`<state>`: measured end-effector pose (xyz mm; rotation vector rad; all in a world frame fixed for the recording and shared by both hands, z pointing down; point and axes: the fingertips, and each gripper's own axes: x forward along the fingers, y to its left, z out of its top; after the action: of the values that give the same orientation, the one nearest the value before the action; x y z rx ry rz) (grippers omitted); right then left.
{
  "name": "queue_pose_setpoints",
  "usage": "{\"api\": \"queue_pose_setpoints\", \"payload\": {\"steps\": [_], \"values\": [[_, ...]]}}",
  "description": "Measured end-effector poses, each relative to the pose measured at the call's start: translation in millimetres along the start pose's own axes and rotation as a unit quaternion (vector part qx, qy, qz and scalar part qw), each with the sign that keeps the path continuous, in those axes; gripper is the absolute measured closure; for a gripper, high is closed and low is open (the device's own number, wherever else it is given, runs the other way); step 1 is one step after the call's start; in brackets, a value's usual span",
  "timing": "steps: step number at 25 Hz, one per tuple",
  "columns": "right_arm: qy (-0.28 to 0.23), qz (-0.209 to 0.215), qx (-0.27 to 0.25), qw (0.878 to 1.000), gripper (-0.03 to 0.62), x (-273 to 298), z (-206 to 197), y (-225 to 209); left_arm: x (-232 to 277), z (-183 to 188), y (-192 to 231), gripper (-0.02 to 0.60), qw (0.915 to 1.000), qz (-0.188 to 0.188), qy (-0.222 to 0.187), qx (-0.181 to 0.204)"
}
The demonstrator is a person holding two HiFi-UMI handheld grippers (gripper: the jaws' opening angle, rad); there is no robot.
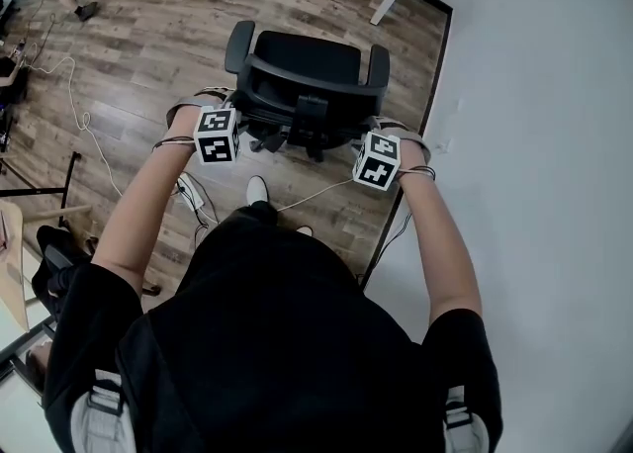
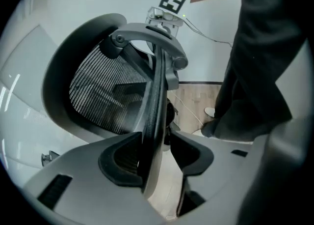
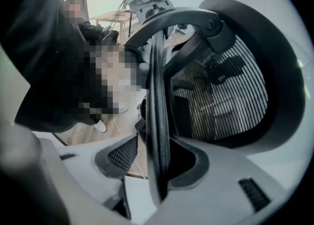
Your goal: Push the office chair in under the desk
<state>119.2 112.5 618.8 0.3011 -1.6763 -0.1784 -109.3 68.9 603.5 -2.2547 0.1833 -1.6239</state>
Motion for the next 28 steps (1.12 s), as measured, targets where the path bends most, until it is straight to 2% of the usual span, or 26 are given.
{"api": "queue_pose_setpoints", "payload": {"steps": [2,5,15,20,24,28], "values": [[0.007,-0.003,-0.011,1.0,0.419,1.6,-0.2,-1.0,2.0,-1.0,0.9,0.41,0.9996,-0.004,0.02,0.02],[0.007,0.001,-0.007,1.0,0.474,1.6,-0.8,-3.0,5.4,-1.2,2.9,0.46,0.9992,-0.006,0.03,0.026],[0.005,0.006,0.007,1.0,0.484,1.0,2.7,-3.3,8.7,-2.3,4.3,0.462,0.9992,-0.018,0.027,0.025],[0.002,-0.013,0.01,1.0,0.485,10.8,1.2,-2.9,17.1,-5.4,5.7,0.462,0.999,-0.006,0.029,0.032],[0.005,-0.015,0.014,1.0,0.488,18.9,6.4,-19.1,23.3,-14.1,24.0,0.462,0.9988,0.002,0.032,0.037],[0.006,-0.02,0.022,1.0,0.488,35.3,2.2,-15.8,39.1,-16.8,22.6,0.46,0.9984,0.01,0.034,0.044]]}}
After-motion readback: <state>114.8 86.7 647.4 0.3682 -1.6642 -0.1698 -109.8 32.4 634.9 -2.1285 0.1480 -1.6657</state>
